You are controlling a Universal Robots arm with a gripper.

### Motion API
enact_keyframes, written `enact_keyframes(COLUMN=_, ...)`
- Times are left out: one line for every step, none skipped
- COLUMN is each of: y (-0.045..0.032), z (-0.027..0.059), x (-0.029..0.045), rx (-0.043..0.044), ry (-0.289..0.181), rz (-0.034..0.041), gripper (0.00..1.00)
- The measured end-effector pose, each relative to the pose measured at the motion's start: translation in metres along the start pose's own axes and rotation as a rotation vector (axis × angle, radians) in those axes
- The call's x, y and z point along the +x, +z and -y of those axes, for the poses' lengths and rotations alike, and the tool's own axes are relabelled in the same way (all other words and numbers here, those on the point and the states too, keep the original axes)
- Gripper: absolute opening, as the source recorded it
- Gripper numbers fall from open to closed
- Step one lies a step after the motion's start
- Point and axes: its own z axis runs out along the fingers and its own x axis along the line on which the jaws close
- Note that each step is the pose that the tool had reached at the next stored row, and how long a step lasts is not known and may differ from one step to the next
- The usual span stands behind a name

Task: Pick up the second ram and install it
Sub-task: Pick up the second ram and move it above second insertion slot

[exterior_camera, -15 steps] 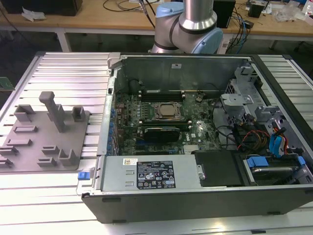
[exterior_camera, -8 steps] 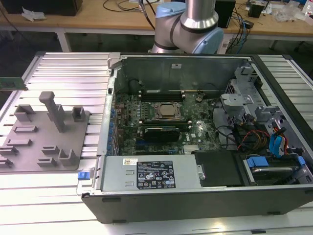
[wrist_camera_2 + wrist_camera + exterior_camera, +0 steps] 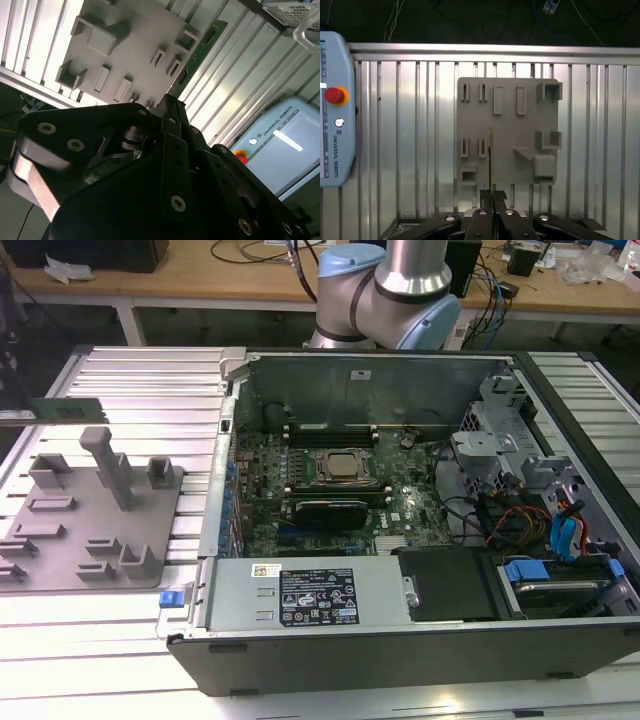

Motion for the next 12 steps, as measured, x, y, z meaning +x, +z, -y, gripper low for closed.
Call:
enact_keyframes(y=-0.0001, z=0.0104, x=0.0001, rx=-0.0001, ry=0.000, rz=-0.0001, gripper=0.09)
enact_keyframes(y=0.0000, z=0.0182, x=0.0002, rx=0.0000, ry=0.000, rz=0.0000, gripper=0.09)
enact_keyframes(y=0.0000, z=0.0233, x=0.0003, rx=0.0000, ry=0.000, rz=0.0000, gripper=0.09)
enact_keyframes(y=-0.0001, z=0.0272, x=0.0003, rx=-0.0001, ry=0.000, rz=-0.0001, gripper=0.09)
enact_keyframes(y=-0.0001, z=0.0398, x=0.0004, rx=0.0000, ry=0.000, rz=0.0000, gripper=0.09)
enact_keyframes(y=-0.0001, z=0.0458, x=0.0005, rx=-0.0001, ry=0.000, rz=-0.0001, gripper=0.09)
enact_keyframes(y=-0.0001, z=0.0500, x=0.0005, rx=0.0000, ry=0.000, rz=0.0000, gripper=0.09)
enact_keyframes(y=-0.0001, z=0.0580, x=0.0006, rx=0.0000, ry=0.000, rz=0.0000, gripper=0.09)
enact_keyframes(y=-0.0001, z=0.0633, x=0.0007, rx=0.0000, ry=0.000, rz=0.0000, gripper=0.09)
enact_keyframes(y=-0.0001, z=0.0696, x=0.0007, rx=0.0000, ry=0.000, rz=-0.0001, gripper=0.09)
enact_keyframes(y=-0.0001, z=0.0839, x=0.0009, rx=0.0000, ry=0.000, rz=0.0000, gripper=0.09)
enact_keyframes(y=-0.0002, z=0.0943, x=0.0010, rx=-0.0001, ry=0.000, rz=-0.0001, gripper=0.09)
